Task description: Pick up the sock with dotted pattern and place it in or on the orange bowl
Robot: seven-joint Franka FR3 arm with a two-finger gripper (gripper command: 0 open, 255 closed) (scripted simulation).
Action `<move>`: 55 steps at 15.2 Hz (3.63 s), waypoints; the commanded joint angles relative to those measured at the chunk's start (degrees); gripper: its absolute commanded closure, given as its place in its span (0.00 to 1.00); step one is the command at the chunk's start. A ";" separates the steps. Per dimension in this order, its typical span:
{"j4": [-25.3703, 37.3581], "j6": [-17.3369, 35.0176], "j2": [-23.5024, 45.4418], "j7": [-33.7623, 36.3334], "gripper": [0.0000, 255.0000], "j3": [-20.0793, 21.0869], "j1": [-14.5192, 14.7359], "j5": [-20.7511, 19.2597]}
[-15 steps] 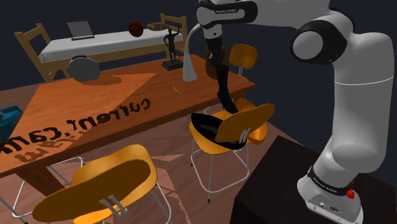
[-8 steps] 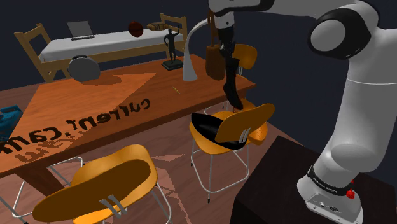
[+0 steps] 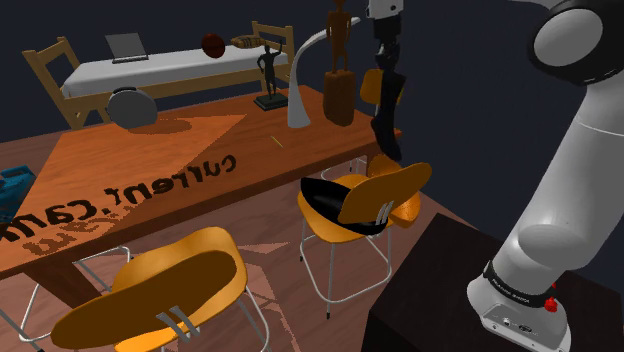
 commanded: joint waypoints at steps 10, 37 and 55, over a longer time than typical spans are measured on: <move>-10.57 5.78 -5.01 -0.67 1.00 -0.65 -0.67 -1.00; -32.24 26.43 -5.89 1.91 1.00 -0.92 -0.88 -1.38; -24.51 19.13 -5.42 1.64 0.00 -0.47 -0.46 -0.98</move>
